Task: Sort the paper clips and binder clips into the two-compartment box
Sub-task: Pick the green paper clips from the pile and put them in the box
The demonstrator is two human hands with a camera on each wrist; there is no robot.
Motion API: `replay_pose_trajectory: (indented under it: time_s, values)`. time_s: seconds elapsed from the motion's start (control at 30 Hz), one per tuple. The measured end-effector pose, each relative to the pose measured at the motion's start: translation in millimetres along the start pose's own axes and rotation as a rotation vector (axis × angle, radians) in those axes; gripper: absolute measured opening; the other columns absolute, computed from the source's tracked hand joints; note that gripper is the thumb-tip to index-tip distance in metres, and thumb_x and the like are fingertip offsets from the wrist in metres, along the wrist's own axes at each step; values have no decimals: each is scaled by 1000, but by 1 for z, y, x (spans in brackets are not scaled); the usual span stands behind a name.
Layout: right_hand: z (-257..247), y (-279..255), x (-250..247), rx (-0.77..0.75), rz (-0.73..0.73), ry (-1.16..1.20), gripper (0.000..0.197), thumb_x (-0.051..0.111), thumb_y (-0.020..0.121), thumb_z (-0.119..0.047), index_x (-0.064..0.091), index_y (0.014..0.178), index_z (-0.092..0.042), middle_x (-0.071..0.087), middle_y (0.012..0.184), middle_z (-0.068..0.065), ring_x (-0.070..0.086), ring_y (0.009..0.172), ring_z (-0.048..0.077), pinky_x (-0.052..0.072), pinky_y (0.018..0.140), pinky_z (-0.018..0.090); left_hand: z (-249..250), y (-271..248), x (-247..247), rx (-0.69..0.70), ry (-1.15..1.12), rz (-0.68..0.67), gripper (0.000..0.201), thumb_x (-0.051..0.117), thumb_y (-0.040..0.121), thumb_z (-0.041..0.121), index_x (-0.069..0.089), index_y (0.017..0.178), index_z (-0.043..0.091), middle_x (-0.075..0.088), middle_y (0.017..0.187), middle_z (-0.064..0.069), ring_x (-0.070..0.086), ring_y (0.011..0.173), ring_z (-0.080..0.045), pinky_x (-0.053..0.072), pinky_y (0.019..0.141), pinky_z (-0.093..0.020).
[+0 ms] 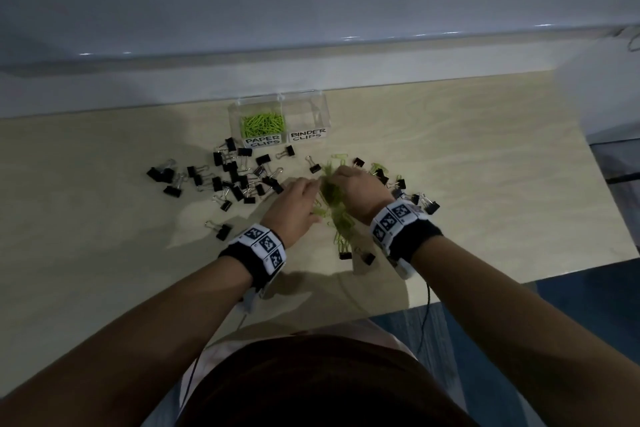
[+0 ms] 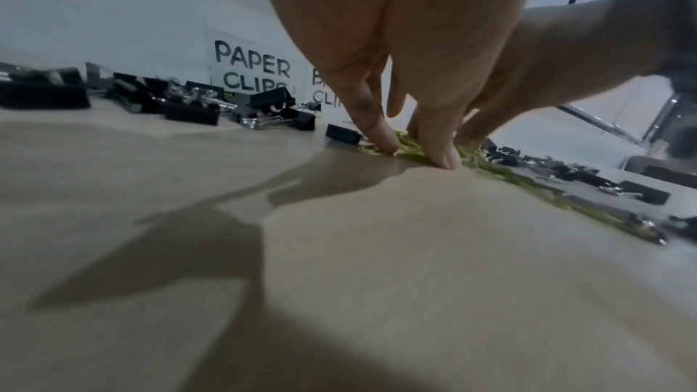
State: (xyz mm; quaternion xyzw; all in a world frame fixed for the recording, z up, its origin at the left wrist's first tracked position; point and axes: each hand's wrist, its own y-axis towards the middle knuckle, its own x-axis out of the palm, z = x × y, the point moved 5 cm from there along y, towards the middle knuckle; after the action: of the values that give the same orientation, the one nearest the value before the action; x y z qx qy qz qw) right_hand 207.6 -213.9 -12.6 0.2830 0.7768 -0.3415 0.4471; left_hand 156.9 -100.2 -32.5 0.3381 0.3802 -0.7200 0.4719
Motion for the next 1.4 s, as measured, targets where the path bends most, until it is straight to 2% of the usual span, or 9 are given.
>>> replay_pose_trajectory:
  time_s: [0.23, 0.4, 0.57, 0.73, 0.8, 0.9, 0.97, 1.17, 1.4]
  values:
    - [8, -36, 6, -27, 202, 255, 50, 71, 71, -1, 62, 119, -9, 62, 104, 12, 60, 91, 26, 54, 81, 33, -1, 9, 5, 110, -12, -44, 78, 71, 78, 35, 34, 141, 8, 39, 136, -6, 35, 127, -24, 32, 108, -34]
    - [7, -26, 23, 144, 14, 133, 60, 75, 73, -26, 51, 128, -14, 47, 123, 11, 46, 111, 29, 46, 97, 45, 3, 16, 3, 95, -17, -77, 55, 71, 78, 29, 53, 127, 10, 47, 121, -4, 43, 115, -23, 41, 100, -38]
    - [-1, -18, 16, 11, 92, 204, 35, 70, 69, 0, 69, 103, -6, 58, 93, 17, 59, 82, 33, 55, 71, 41, 3, 12, -6, 76, -9, -76, 29, 60, 88, 20, 60, 114, 8, 51, 108, -6, 53, 99, -23, 46, 83, -35]
    - [11, -19, 16, -40, 142, 231, 19, 72, 62, 3, 71, 78, -6, 63, 79, 13, 62, 66, 29, 55, 58, 40, -7, 6, -7, 28, -72, -55, 16, 55, 87, 13, 64, 98, 6, 55, 101, -8, 55, 92, -25, 44, 78, -31]
    - [20, -19, 13, 9, 168, 308, 13, 74, 64, 1, 72, 74, -7, 66, 79, 9, 62, 66, 22, 56, 63, 39, -13, 4, -7, -24, -165, -14, 12, 61, 83, 11, 67, 92, 6, 58, 96, -9, 56, 90, -24, 43, 77, -26]
    - [38, -20, 11, 255, 134, 503, 15, 78, 68, -1, 73, 78, -10, 70, 82, 5, 60, 69, 9, 54, 70, 22, -19, -1, -11, -90, -355, 53, 8, 69, 78, 9, 70, 84, 4, 65, 88, -10, 58, 76, -16, 41, 68, -15]
    - [41, -18, 6, 345, 135, 664, 15, 77, 68, 3, 73, 76, -10, 71, 80, 8, 64, 71, 14, 56, 72, 26, -21, -4, -20, -109, -476, 90, 7, 72, 77, 9, 70, 82, 4, 67, 83, -7, 55, 65, -5, 41, 62, -6]
    - [2, 30, -47, 270, 196, 933, 12, 73, 72, 7, 71, 81, 0, 71, 74, 11, 68, 63, 14, 56, 65, 26, -51, -1, -89, -254, -650, 303, 10, 74, 77, 16, 71, 87, 13, 70, 83, 3, 66, 74, -7, 52, 71, -17]
    - [-41, 123, -76, 252, 334, 724, 6, 76, 73, -8, 73, 75, -13, 73, 76, 1, 70, 71, 14, 59, 71, 32, -95, 33, -153, -436, -576, 606, 13, 77, 74, 13, 74, 86, 9, 72, 81, -4, 67, 72, -13, 55, 71, -21]
